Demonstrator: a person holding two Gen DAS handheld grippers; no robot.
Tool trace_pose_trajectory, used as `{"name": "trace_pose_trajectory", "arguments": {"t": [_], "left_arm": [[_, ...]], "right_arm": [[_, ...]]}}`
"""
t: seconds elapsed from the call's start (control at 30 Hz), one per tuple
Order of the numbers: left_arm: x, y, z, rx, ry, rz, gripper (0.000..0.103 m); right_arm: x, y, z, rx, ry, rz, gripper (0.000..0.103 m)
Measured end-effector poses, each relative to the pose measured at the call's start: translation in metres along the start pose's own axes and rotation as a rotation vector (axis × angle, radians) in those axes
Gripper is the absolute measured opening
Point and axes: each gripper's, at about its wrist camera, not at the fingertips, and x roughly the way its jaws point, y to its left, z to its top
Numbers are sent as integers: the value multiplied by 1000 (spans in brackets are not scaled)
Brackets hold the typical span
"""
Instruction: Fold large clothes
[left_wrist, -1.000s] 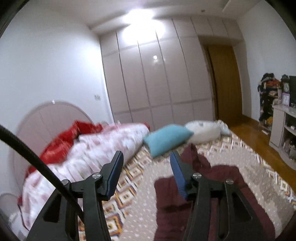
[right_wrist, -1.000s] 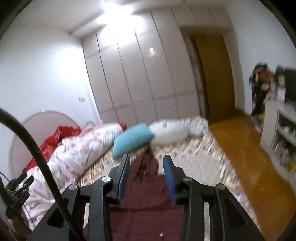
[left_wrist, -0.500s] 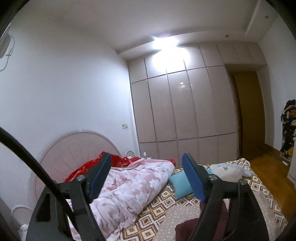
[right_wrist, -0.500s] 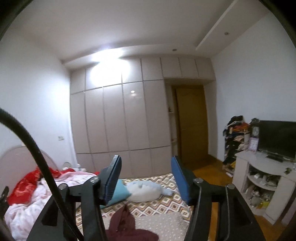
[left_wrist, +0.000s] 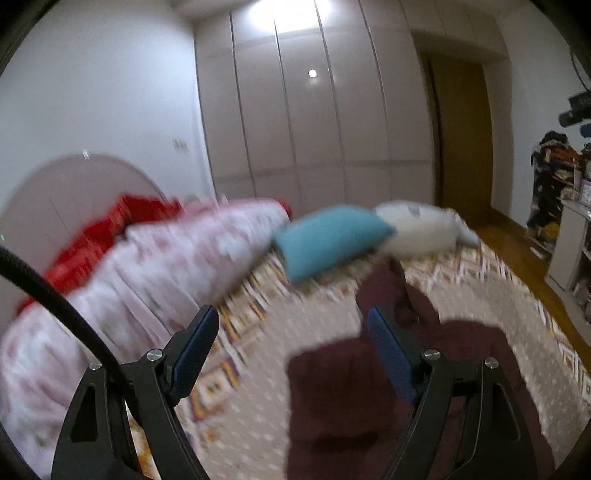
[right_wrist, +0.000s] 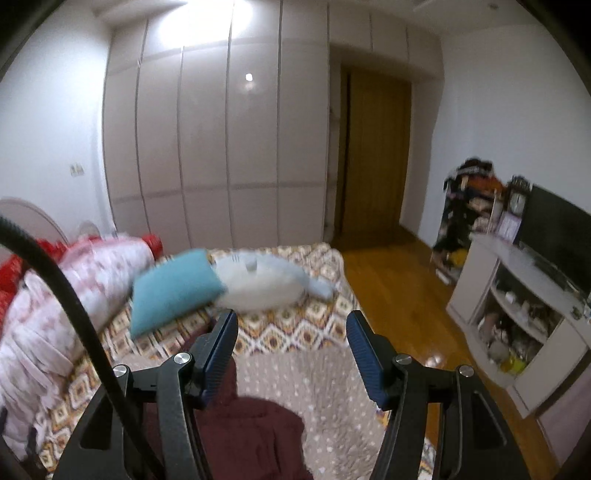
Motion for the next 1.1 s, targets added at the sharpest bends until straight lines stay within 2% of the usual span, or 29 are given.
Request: {"name": "trace_pose_trajectory", "arguments": {"t": [0.23, 0.3, 0.4, 0.5, 0.57, 0.63, 0.73, 0.83, 1.1], "left_arm": [[108, -26, -104, -8, 149, -39, 82], [128, -31, -131, -30, 199, -52, 82], [156, -39, -163, -80, 261, -73, 82], [178, -46, -188, -95, 298, -85, 82], [184, -51, -195, -70, 304, -84, 82], [184, -53, -200, -47, 278, -70, 82], [184, -55, -207, -51, 260, -74, 82], [189, -51, -211, -77, 279, -88, 82], [188, -46, -213, -110, 269, -115, 84]], "right_arm": [[123, 22, -63, -12, 174, -6, 65], [156, 30, -84, -7, 230, 13, 65], [201, 39, -109, 9, 296, 71, 65], [245, 47, -135, 55, 361, 178, 65], [267, 52, -148, 84, 395, 227, 65], [292, 61, -160, 90, 421, 246, 65], [327, 73, -174, 79, 445, 236, 65], [361, 87, -184, 86, 466, 229, 65], [434, 122, -190, 144, 474, 212, 67]]}}
